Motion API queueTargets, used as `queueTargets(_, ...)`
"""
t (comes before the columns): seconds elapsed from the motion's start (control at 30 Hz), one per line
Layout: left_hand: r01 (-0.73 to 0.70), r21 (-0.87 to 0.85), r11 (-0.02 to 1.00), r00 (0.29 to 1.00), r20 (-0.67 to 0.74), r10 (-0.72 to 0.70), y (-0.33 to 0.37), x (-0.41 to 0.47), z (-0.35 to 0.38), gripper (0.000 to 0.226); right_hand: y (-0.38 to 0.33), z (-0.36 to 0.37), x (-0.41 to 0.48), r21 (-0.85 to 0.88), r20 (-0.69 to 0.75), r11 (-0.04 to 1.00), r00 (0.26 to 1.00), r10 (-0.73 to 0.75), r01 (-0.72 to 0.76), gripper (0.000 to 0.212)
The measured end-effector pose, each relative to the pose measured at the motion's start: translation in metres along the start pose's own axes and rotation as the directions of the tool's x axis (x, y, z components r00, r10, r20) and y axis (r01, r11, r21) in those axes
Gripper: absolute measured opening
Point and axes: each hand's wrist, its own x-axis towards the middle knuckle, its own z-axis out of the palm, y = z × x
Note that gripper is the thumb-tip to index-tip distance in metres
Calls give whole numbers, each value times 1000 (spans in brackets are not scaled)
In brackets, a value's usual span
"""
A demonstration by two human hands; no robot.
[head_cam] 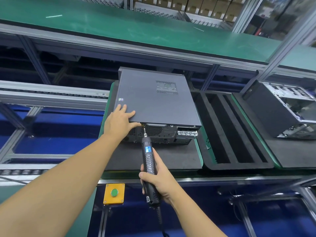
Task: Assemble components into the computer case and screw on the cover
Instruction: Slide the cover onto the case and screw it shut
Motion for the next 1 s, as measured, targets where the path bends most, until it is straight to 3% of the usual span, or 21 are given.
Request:
queueTargets(0.1, 6, -60, 998, 998, 68, -2, -1, 0, -6, 68, 3, 2, -2, -18, 26, 1000, 1000, 3, -3, 98)
queueTargets(0.2, 20, -354, 935, 998, 60, 2, -21, -13, -5, 65, 4, 4, -2, -43, 95, 999, 995, -8, 12, 98)
queueTargets(0.27, 76, -518, 852, 989, -72, -131, -41, -40, 1, 58, 6, 7, 0, -51, 145, 999, 989, 16, -9, 98)
queueTargets(0.33, 204, -591, 780, 937, -111, -330, -62, -79, 11, 46, 10, 15, 6, -51, 190, 998, 980, 55, -46, 99)
queueTargets(0.4, 365, -602, 710, 901, 38, -431, -84, -117, 22, 32, 15, 31, 14, -51, 231, 995, 968, 97, -88, 100)
queueTargets(0.47, 504, -589, 631, 863, 312, -397, -102, -154, 28, 21, 20, 53, 21, -77, 273, 990, 953, 135, -118, 93)
queueTargets(0.57, 632, -460, 624, 771, 456, -444, -127, -206, 24, 42, 32, 89, 31, -170, 311, 974, 930, 197, -149, 68)
queueTargets(0.7, 766, -536, 355, 632, 525, -570, -154, -272, 26, 50, 58, 142, 41, -282, 284, 937, 915, 288, -207, 37)
queueTargets(0.83, 802, -590, 98, 501, 574, -648, -172, -334, 34, 35, 88, 193, 42, -446, 301, 870, 881, 365, -208, 35)
queueTargets(1.0, 777, -624, -89, 462, 660, -593, -189, -369, 48, 23, 123, 237, 54, -546, 209, 790, 868, 450, -278, 41)
